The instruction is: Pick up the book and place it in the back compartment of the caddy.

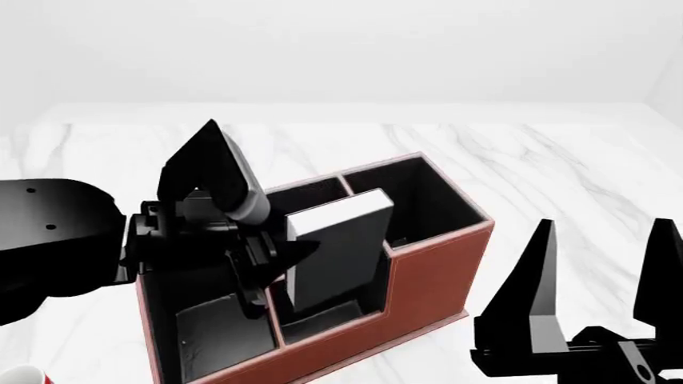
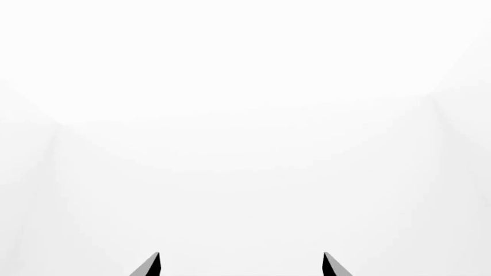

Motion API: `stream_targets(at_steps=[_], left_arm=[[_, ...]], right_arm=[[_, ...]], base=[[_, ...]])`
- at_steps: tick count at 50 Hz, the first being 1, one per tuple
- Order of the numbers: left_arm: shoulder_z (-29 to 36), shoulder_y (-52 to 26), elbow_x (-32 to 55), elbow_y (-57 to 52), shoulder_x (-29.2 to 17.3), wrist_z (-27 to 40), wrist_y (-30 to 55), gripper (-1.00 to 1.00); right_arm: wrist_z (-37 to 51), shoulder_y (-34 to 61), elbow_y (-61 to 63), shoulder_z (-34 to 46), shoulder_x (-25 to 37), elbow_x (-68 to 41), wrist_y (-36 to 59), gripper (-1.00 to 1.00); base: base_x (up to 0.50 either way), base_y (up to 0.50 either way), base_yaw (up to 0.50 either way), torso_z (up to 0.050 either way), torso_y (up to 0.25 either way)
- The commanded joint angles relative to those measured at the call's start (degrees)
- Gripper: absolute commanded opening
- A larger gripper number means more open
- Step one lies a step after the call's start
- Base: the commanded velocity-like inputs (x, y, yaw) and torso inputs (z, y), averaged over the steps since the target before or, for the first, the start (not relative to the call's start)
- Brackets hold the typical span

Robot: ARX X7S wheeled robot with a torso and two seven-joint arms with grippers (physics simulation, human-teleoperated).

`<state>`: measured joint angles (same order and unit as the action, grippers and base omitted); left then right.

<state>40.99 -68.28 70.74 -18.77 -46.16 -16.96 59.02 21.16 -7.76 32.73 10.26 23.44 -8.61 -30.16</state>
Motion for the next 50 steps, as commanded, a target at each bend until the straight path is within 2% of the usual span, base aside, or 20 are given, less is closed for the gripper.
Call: stream_targets(at_steps=[1,33,50], left_arm=[[-2.6,0.5,-0.5,0.2,1.0,-0.8,-2.0,-1.00],[-0.7,-0.7,-5.1,3.2,4.0,-2.4,-4.4,-1.00],[0.2,0.5,-6.4,3.3,3.4,-3.0,-5.4,-1.00]], right_arm=[[-1.0,0.1,0.1,-1.0,-0.8,0.9,0.1,1.00],[-0.7,0.2,-0.5,-0.8,-0.5,0.8,-0.3,1.00],[-0.5,0.3,-0.8,-0.5,-0.5,0.9,-0.3,1.00]], base=[[0.00,0.00,0.00,0.000,0.011],[0.00,0.00,0.00,0.000,0.001],[0.00,0.00,0.00,0.000,0.000]])
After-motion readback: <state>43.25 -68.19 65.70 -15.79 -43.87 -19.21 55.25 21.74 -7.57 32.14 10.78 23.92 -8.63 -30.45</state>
